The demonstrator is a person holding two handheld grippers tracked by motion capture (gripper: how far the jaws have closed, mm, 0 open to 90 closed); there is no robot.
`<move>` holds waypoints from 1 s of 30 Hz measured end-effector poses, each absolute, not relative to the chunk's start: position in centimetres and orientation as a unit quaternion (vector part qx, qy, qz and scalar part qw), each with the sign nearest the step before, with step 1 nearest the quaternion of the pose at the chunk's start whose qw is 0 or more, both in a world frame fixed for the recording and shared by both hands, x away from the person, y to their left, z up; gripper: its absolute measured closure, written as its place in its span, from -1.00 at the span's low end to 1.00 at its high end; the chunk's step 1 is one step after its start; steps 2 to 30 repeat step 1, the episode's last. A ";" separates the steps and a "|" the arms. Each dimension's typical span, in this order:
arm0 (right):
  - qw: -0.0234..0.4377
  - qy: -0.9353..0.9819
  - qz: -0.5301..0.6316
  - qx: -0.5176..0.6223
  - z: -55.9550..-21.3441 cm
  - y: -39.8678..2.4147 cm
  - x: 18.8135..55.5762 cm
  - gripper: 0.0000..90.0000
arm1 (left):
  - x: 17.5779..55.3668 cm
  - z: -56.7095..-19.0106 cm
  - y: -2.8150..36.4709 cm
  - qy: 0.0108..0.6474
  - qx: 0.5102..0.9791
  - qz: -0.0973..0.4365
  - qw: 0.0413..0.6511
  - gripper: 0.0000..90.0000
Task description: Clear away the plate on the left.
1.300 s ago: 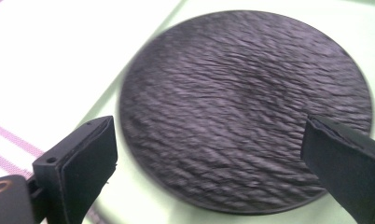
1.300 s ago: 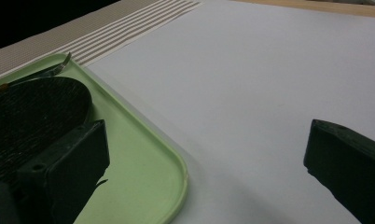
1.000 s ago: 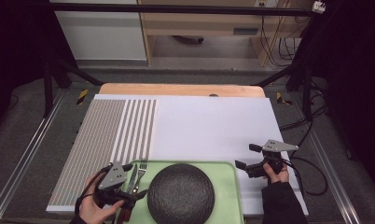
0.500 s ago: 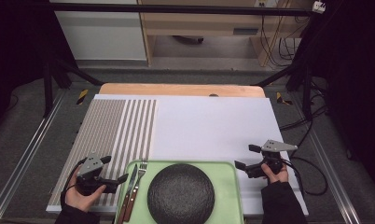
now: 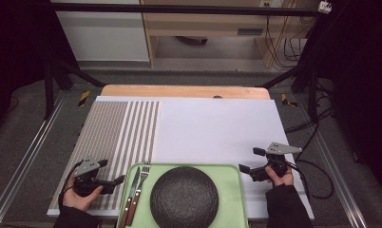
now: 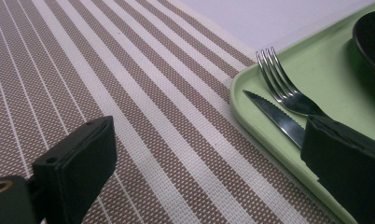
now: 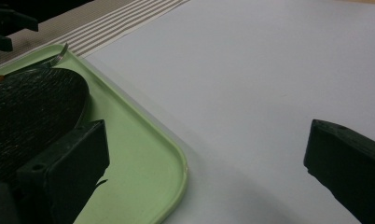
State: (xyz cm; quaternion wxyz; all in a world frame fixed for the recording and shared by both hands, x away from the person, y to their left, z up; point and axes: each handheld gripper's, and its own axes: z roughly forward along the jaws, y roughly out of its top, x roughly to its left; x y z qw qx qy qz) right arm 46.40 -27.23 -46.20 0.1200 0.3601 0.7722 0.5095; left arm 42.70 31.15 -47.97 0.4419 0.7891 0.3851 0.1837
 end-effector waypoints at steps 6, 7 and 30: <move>0.120 0.772 0.509 0.360 -46.2 -27.2 46.4 -0.99 | 42.7 -48.0 31.2 0.385 0.790 0.183 0.441 -0.92; 0.120 0.772 0.509 0.360 -46.2 -27.2 46.4 -0.99 | 42.7 -48.0 31.2 0.385 0.790 0.183 0.441 -0.92; 0.120 0.772 0.509 0.360 -46.2 -27.2 46.4 -0.99 | 42.7 -48.0 31.2 0.385 0.790 0.183 0.441 -0.92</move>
